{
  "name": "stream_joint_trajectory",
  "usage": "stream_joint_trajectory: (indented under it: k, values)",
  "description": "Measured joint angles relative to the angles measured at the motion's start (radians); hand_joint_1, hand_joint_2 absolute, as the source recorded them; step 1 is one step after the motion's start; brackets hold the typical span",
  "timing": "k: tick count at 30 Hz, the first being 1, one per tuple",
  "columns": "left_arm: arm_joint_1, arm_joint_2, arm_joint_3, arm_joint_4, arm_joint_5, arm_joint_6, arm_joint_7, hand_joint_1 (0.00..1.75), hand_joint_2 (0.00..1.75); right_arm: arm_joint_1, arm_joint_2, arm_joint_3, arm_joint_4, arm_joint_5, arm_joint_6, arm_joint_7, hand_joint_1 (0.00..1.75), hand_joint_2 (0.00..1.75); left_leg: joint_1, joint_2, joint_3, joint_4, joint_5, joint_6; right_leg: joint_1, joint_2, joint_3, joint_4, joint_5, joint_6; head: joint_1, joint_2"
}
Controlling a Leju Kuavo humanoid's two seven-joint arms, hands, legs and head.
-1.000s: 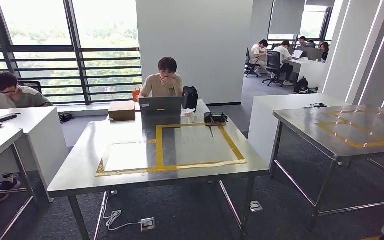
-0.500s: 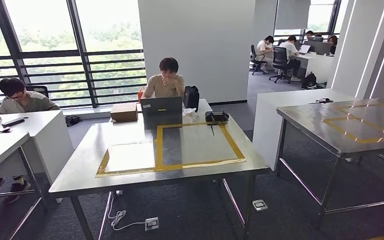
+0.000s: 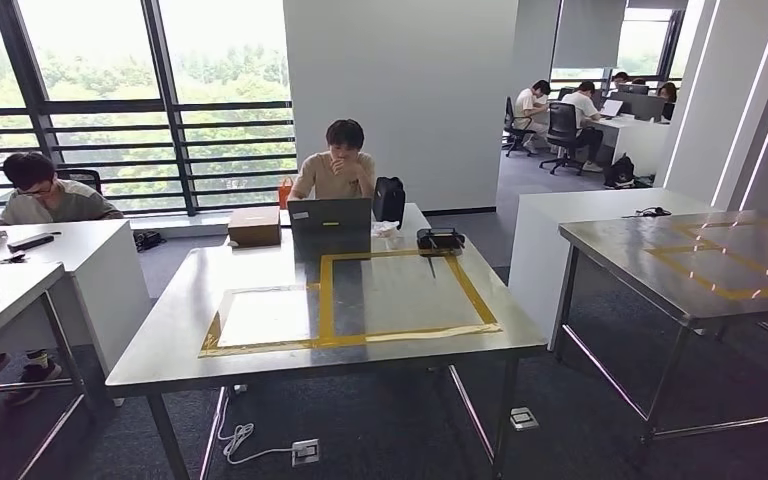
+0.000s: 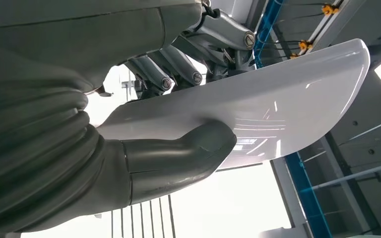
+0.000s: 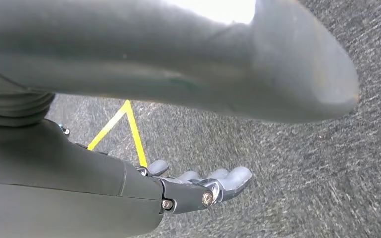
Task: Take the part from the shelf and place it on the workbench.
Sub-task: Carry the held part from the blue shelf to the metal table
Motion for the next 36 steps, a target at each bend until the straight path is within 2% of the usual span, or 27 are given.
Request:
stream_joint_trajectory:
  k: [1, 2, 4, 5, 6, 8, 10, 11, 13, 15, 17, 18, 19, 21, 22, 23, 24, 25, 26, 27, 28, 29, 30, 32, 33, 34, 36]
  values:
    - [0.004, 0.0, 0.0, 0.0, 0.0, 0.001, 0.0, 1.75, 1.75, 0.002, -0.001, 0.0, 0.0, 0.0, 0.0, 0.0, 0.0, 0.0, 0.003, -0.001, 0.003, 0.004, -0.005, -0.004, -0.002, 0.0, -0.013, 0.013, 0.002, 0.003, 0.0, 0.0]
    - [0.006, -0.001, 0.0, 0.0, 0.0, 0.002, 0.0, 1.75, 1.75, 0.004, -0.002, 0.0, 0.0, 0.0, -0.001, 0.0, 0.0, 0.0, 0.007, -0.003, 0.009, 0.008, -0.011, -0.009, -0.004, 0.0, -0.006, -0.011, 0.025, 0.007, 0.0, 0.0]
    - [0.008, -0.001, 0.0, 0.0, 0.0, 0.004, -0.001, 1.75, 1.75, 0.008, -0.004, 0.0, 0.0, 0.001, -0.001, -0.002, 0.0, 0.0, 0.016, -0.007, 0.02, 0.019, -0.027, -0.026, -0.009, 0.003, 0.045, -0.127, 0.093, 0.016, 0.0, 0.0]
    - [0.008, -0.001, 0.0, -0.001, 0.0, 0.006, -0.001, 1.75, 1.75, 0.009, -0.004, 0.0, 0.0, 0.003, 0.0, -0.005, 0.0, 0.0, 0.018, -0.007, 0.024, 0.025, -0.035, -0.036, -0.009, 0.005, 0.067, -0.179, 0.104, 0.013, 0.0, 0.0]
    - [0.01, 0.0, 0.0, -0.003, 0.0, 0.009, -0.003, 1.75, 1.75, 0.01, -0.004, 0.0, 0.001, 0.004, 0.001, -0.007, 0.0, 0.0, 0.018, -0.008, 0.024, 0.027, -0.043, -0.045, -0.008, 0.006, 0.082, -0.21, 0.104, 0.006, 0.0, 0.0]
    - [0.017, 0.001, 0.0, -0.008, 0.0, 0.015, -0.008, 1.75, 1.75, 0.011, -0.003, 0.0, 0.001, 0.007, 0.004, -0.011, 0.0, 0.0, 0.016, -0.008, 0.034, 0.03, -0.052, -0.059, -0.005, 0.004, 0.093, -0.221, 0.081, -0.022, 0.0, 0.0]
    - [0.028, 0.001, 0.001, -0.014, 0.001, 0.02, -0.013, 1.75, 1.75, 0.014, -0.003, 0.0, 0.001, 0.009, 0.004, -0.012, 0.0, 0.0, 0.017, -0.003, 0.032, 0.058, -0.044, -0.069, -0.006, 0.0, 0.115, -0.223, 0.073, -0.044, -0.002, 0.001]
    - [0.033, 0.002, 0.002, -0.017, 0.002, 0.022, -0.015, 1.75, 1.75, 0.016, -0.003, 0.0, 0.001, 0.01, 0.004, -0.012, 0.0, 0.0, 0.016, 0.005, 0.01, 0.096, -0.034, -0.071, -0.005, -0.001, 0.13, -0.227, 0.065, -0.052, -0.003, 0.001]
    - [0.043, 0.002, 0.002, -0.022, 0.004, 0.024, -0.017, 1.75, 1.75, 0.018, -0.004, 0.0, 0.001, 0.012, 0.004, -0.013, 0.0, 0.0, 0.012, 0.022, -0.071, 0.214, -0.033, -0.07, -0.002, -0.003, 0.167, -0.24, 0.046, -0.063, -0.007, 0.001]
    - [0.054, 0.001, 0.002, -0.024, 0.006, 0.024, -0.019, 1.75, 1.75, 0.019, -0.004, 0.0, 0.001, 0.013, 0.004, -0.012, 0.0, 0.0, 0.004, 0.028, -0.165, 0.308, -0.08, -0.064, 0.003, -0.004, 0.208, -0.256, 0.023, -0.066, -0.008, 0.001]
    - [0.066, 0.0, 0.002, -0.024, 0.006, 0.025, -0.022, 1.75, 1.75, 0.02, -0.004, 0.0, 0.001, 0.015, 0.004, -0.012, 0.0, 0.0, -0.004, 0.028, -0.219, 0.307, -0.123, -0.051, 0.008, -0.005, 0.261, -0.274, -0.003, -0.068, -0.009, 0.0]
    - [0.07, 0.0, 0.002, -0.024, 0.006, 0.025, -0.024, 1.75, 1.75, 0.021, -0.004, 0.0, 0.001, 0.015, 0.004, -0.012, 0.0, 0.0, -0.009, 0.028, -0.229, 0.269, -0.117, -0.041, 0.011, -0.005, 0.29, -0.284, -0.019, -0.068, -0.009, 0.0]
    - [0.074, 0.0, 0.002, -0.025, 0.006, 0.026, -0.025, 1.75, 1.75, 0.023, -0.004, 0.0, 0.001, 0.015, 0.003, -0.011, 0.0, 0.0, -0.016, 0.03, -0.232, 0.211, -0.071, -0.028, 0.012, -0.006, 0.317, -0.294, -0.035, -0.069, -0.009, 0.0]
    - [0.082, -0.002, 0.003, -0.026, 0.006, 0.026, -0.026, 1.75, 1.75, 0.023, -0.002, 0.0, 0.002, 0.014, 0.002, -0.01, 0.0, 0.0, -0.035, 0.033, -0.228, 0.088, 0.093, -0.005, 0.017, -0.008, 0.367, -0.31, -0.072, -0.065, -0.011, 0.0]
    - [0.085, -0.002, 0.003, -0.027, 0.007, 0.026, -0.026, 1.75, 1.75, 0.022, -0.002, 0.0, 0.002, 0.013, 0.001, -0.009, 0.0, 0.0, -0.043, 0.033, -0.222, 0.053, 0.154, 0.002, 0.019, -0.01, 0.391, -0.321, -0.09, -0.062, -0.011, 0.0]
    - [0.086, -0.002, 0.004, -0.028, 0.008, 0.026, -0.027, 1.75, 1.75, 0.019, -0.002, 0.0, 0.003, 0.011, 0.001, -0.008, 0.0, 0.0, -0.046, 0.03, -0.213, 0.04, 0.176, 0.006, 0.023, -0.011, 0.415, -0.325, -0.097, -0.056, -0.011, 0.0]
    - [0.083, -0.002, 0.004, -0.03, 0.01, 0.026, -0.027, 1.75, 1.75, 0.016, -0.003, -0.001, 0.002, 0.009, 0.0, -0.008, 0.0, 0.0, -0.046, 0.025, -0.198, 0.046, 0.162, 0.01, 0.025, -0.012, 0.426, -0.315, -0.09, -0.051, -0.012, 0.0]
    - [0.078, -0.002, 0.004, -0.032, 0.011, 0.025, -0.028, 1.75, 1.75, 0.011, -0.005, -0.001, 0.002, 0.008, -0.001, -0.007, 0.0, 0.0, -0.043, 0.021, -0.182, 0.048, 0.141, 0.014, 0.026, -0.011, 0.418, -0.275, -0.069, -0.047, -0.01, 0.0]
    - [0.073, -0.002, 0.004, -0.034, 0.012, 0.025, -0.029, 1.75, 1.75, 0.005, -0.007, -0.001, 0.002, 0.006, -0.002, -0.007, 0.0, 0.0, -0.04, 0.018, -0.163, 0.048, 0.122, 0.019, 0.027, -0.01, 0.384, -0.204, -0.038, -0.041, -0.01, 0.0]
    - [0.069, -0.002, 0.004, -0.034, 0.012, 0.025, -0.029, 1.75, 1.75, 0.0, -0.008, 0.0, 0.002, 0.005, -0.003, -0.007, 0.0, 0.0, -0.038, 0.017, -0.142, 0.045, 0.105, 0.025, 0.026, -0.009, 0.327, -0.117, -0.018, -0.036, -0.009, 0.0]
    - [0.067, -0.003, 0.004, -0.033, 0.012, 0.025, -0.029, 1.75, 1.75, -0.003, -0.008, 0.0, 0.002, 0.004, -0.003, -0.007, 0.0, 0.0, -0.036, 0.017, -0.121, 0.041, 0.087, 0.03, 0.024, -0.007, 0.261, -0.035, -0.02, -0.031, -0.008, 0.001]
    - [0.065, -0.004, 0.003, -0.031, 0.012, 0.025, -0.029, 1.75, 1.75, -0.004, -0.009, 0.0, 0.002, 0.003, -0.003, -0.006, 0.0, 0.0, -0.035, 0.017, -0.098, 0.038, 0.068, 0.033, 0.024, -0.007, 0.196, 0.023, -0.046, -0.026, -0.008, 0.0]
    - [0.064, -0.006, 0.003, -0.028, 0.012, 0.025, -0.028, 1.75, 1.75, -0.001, -0.009, 0.0, 0.002, 0.002, -0.004, -0.005, 0.0, 0.0, -0.034, 0.015, -0.072, 0.035, 0.048, 0.036, 0.023, -0.006, 0.138, 0.054, -0.09, -0.022, -0.007, 0.001]
    - [0.061, -0.009, 0.002, -0.023, 0.012, 0.025, -0.029, 1.75, 1.75, 0.007, -0.01, -0.001, 0.002, -0.001, -0.004, -0.002, 0.0, 0.0, -0.034, 0.009, -0.015, 0.027, 0.006, 0.035, 0.022, -0.006, 0.05, 0.044, -0.175, -0.02, -0.006, 0.0]
    - [0.059, -0.012, 0.001, -0.02, 0.012, 0.025, -0.029, 1.75, 1.75, 0.011, -0.01, -0.001, 0.002, -0.002, -0.005, 0.0, 0.0, 0.0, -0.034, 0.006, 0.015, 0.025, -0.016, 0.034, 0.022, -0.006, 0.017, 0.012, -0.181, -0.023, -0.005, 0.0]
    - [0.057, -0.015, -0.001, -0.018, 0.011, 0.025, -0.029, 1.75, 1.75, 0.015, -0.011, -0.002, 0.002, -0.003, -0.005, 0.002, 0.0, 0.0, -0.034, 0.004, 0.041, 0.023, -0.038, 0.032, 0.024, -0.005, -0.01, -0.036, -0.141, -0.028, -0.004, 0.0]
    - [0.054, -0.022, -0.008, -0.01, 0.008, 0.025, -0.03, 1.75, 1.75, 0.023, -0.011, -0.006, 0.002, -0.006, -0.006, 0.005, 0.0, 0.0, -0.037, 0.0, 0.088, 0.024, -0.085, 0.028, 0.03, -0.001, -0.044, -0.157, 0.058, -0.043, -0.003, 0.0]
